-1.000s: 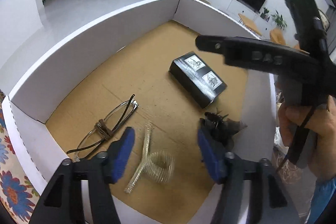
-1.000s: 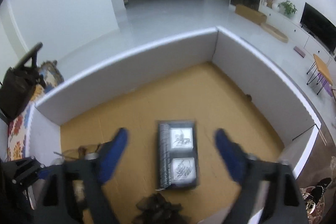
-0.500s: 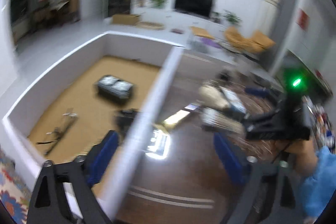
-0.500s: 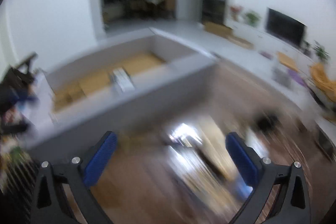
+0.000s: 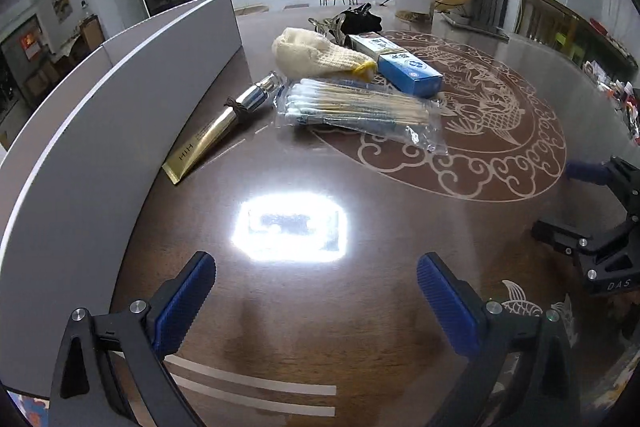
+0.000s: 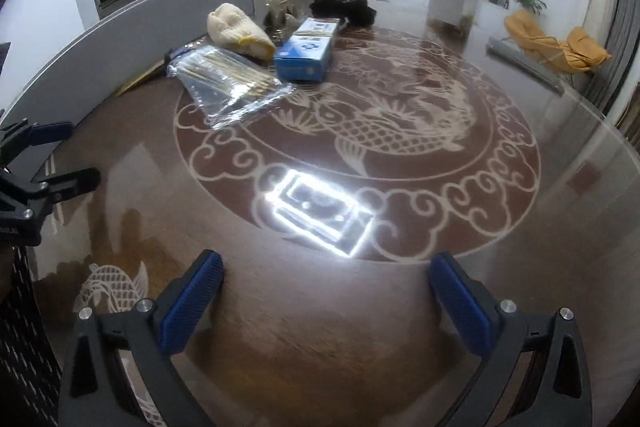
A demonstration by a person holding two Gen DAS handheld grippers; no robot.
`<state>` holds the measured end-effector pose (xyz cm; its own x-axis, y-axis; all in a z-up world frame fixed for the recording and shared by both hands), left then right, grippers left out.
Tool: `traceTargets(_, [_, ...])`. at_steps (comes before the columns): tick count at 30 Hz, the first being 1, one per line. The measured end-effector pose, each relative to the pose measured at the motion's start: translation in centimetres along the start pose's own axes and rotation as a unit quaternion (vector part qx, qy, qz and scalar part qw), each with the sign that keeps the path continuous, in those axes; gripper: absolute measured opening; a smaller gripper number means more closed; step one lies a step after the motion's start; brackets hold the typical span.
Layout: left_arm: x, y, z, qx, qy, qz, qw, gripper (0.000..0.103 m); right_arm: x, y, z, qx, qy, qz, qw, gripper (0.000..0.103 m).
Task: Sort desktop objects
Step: 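Bring both tools back over the table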
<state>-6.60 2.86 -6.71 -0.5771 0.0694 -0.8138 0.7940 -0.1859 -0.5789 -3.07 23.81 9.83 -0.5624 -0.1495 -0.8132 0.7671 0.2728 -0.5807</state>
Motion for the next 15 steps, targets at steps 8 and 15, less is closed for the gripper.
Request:
traceTargets(8, [2.5, 0.1, 0.5, -0.032, 0.020, 0.026, 0.9990, 0.103, 0.2, -0.6, 0.7, 0.004, 0.005, 0.001, 1.000, 0.103])
traceTargets(15, [2.8, 0.2, 0.5, -0.039, 0.019, 0.018, 0.9989, 0.103, 0.1, -0.5, 0.6, 0.004, 0.005, 0.001, 1.000, 0.103])
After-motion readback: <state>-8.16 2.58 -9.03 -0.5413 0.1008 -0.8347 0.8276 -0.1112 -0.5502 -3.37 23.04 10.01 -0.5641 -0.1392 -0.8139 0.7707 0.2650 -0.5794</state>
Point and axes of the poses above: each gripper's, at about its wrist camera, not at the fingertips, and x roughly the way its jaws point, z to its left, y to its underside, the point moved 3 cm from there along x, roughly the way its jaws point, and after that the axes turned 3 degrees about -x, right-handed, at the moved point
